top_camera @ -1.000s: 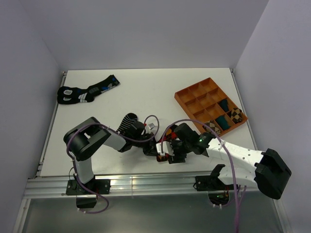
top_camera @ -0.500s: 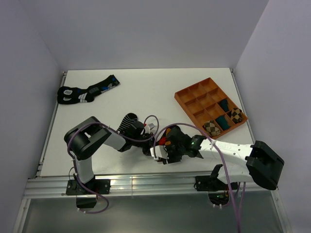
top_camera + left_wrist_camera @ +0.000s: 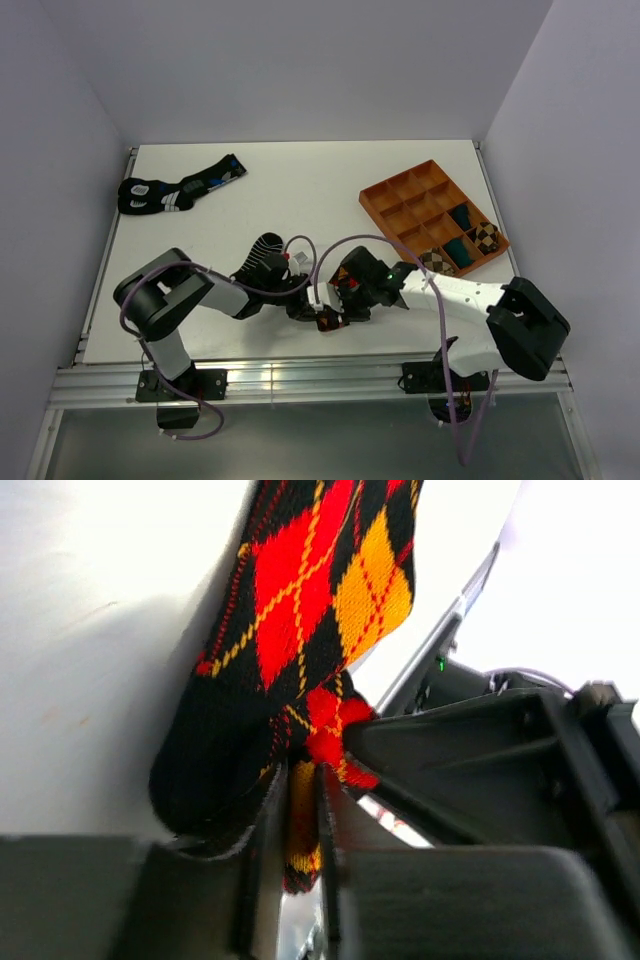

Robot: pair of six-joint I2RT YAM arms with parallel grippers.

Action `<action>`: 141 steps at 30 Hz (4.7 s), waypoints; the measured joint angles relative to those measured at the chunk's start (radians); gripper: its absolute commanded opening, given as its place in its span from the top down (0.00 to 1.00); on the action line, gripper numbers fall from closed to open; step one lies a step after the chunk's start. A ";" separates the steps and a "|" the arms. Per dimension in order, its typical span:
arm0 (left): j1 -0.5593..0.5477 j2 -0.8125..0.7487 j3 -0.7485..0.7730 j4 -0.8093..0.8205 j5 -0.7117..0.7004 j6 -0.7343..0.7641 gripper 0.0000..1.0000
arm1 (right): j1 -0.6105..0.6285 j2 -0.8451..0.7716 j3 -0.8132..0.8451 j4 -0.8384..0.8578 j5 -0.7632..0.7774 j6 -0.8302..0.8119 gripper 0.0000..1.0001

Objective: Roll the socks
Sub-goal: Roll the sock at the center of the board.

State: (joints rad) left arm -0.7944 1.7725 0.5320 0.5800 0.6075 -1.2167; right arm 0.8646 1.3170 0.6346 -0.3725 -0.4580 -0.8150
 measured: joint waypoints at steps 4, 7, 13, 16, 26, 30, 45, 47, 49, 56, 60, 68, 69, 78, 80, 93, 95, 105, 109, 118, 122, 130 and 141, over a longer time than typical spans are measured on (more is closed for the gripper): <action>0.002 -0.085 -0.027 -0.047 -0.103 0.006 0.74 | -0.113 0.076 0.094 -0.108 -0.115 -0.037 0.78; 0.003 -0.133 -0.035 -0.099 -0.164 0.024 0.74 | -0.159 0.158 0.176 -0.215 -0.175 -0.075 0.78; -0.020 -0.229 -0.051 -0.218 -0.298 0.063 0.72 | -0.197 0.369 0.347 -0.430 -0.269 -0.159 0.77; -0.055 -0.307 -0.074 -0.264 -0.393 0.092 0.71 | -0.211 0.460 0.425 -0.524 -0.309 -0.187 0.77; -0.193 -0.562 -0.221 -0.230 -0.647 0.193 0.60 | -0.252 0.642 0.588 -0.690 -0.355 -0.131 0.78; -0.250 -0.565 -0.224 -0.185 -0.713 0.288 0.52 | -0.255 0.682 0.630 -0.727 -0.351 -0.098 0.78; -0.296 -0.409 -0.166 0.007 -0.690 0.658 0.39 | -0.262 0.738 0.687 -0.777 -0.344 -0.048 0.78; -0.296 -0.382 -0.163 0.024 -0.671 0.678 0.39 | -0.262 0.741 0.689 -0.778 -0.344 -0.045 0.78; -0.296 -0.349 -0.153 0.039 -0.653 0.686 0.40 | -0.262 0.744 0.690 -0.780 -0.344 -0.045 0.78; -0.296 -0.256 -0.135 0.086 -0.603 0.693 0.55 | -0.263 0.748 0.693 -0.780 -0.344 -0.036 0.78; -0.296 -0.226 -0.135 0.125 -0.584 0.674 0.82 | -0.264 0.748 0.692 -0.773 -0.335 -0.020 0.75; -0.293 -0.174 -0.081 0.111 -0.565 0.598 1.00 | -0.274 0.665 0.623 -0.697 -0.263 0.045 0.52; -0.293 -0.172 -0.073 0.101 -0.567 0.582 1.00 | -0.275 0.652 0.616 -0.685 -0.255 0.050 0.51; -0.291 -0.170 -0.014 -0.032 -0.587 0.401 1.00 | -0.315 0.537 0.579 -0.544 -0.164 0.144 0.48; -0.291 -0.164 0.008 -0.070 -0.584 0.363 1.00 | -0.339 0.507 0.567 -0.507 -0.145 0.161 0.48; -0.291 -0.122 0.148 -0.293 -0.558 0.223 1.00 | -0.413 0.346 0.453 -0.409 -0.098 0.204 0.46; -0.292 -0.122 0.156 -0.310 -0.559 0.216 1.00 | -0.413 0.352 0.452 -0.386 -0.074 0.229 0.43; -0.304 -0.123 0.160 -0.328 -0.559 0.201 1.00 | -0.415 0.403 0.506 -0.295 0.053 0.328 0.34; -0.307 -0.124 0.160 -0.327 -0.559 0.201 1.00 | -0.420 0.448 0.536 -0.271 0.081 0.332 0.32; -0.310 -0.124 0.160 -0.328 -0.560 0.201 1.00 | -0.422 0.518 0.539 -0.287 0.090 0.316 0.49; -0.310 -0.123 0.164 -0.335 -0.560 0.202 1.00 | -0.422 0.522 0.554 -0.309 0.070 0.302 0.66; -0.335 -0.114 0.195 -0.370 -0.579 0.212 1.00 | -0.422 0.558 0.607 -0.338 0.065 0.301 0.83; -0.367 -0.085 0.240 -0.393 -0.609 0.241 1.00 | -0.398 0.651 0.736 -0.378 0.052 0.326 0.83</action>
State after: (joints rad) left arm -1.1618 1.6875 0.7723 0.1875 -0.0017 -0.9760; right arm 0.4664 1.9682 1.3705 -0.7506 -0.4057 -0.4889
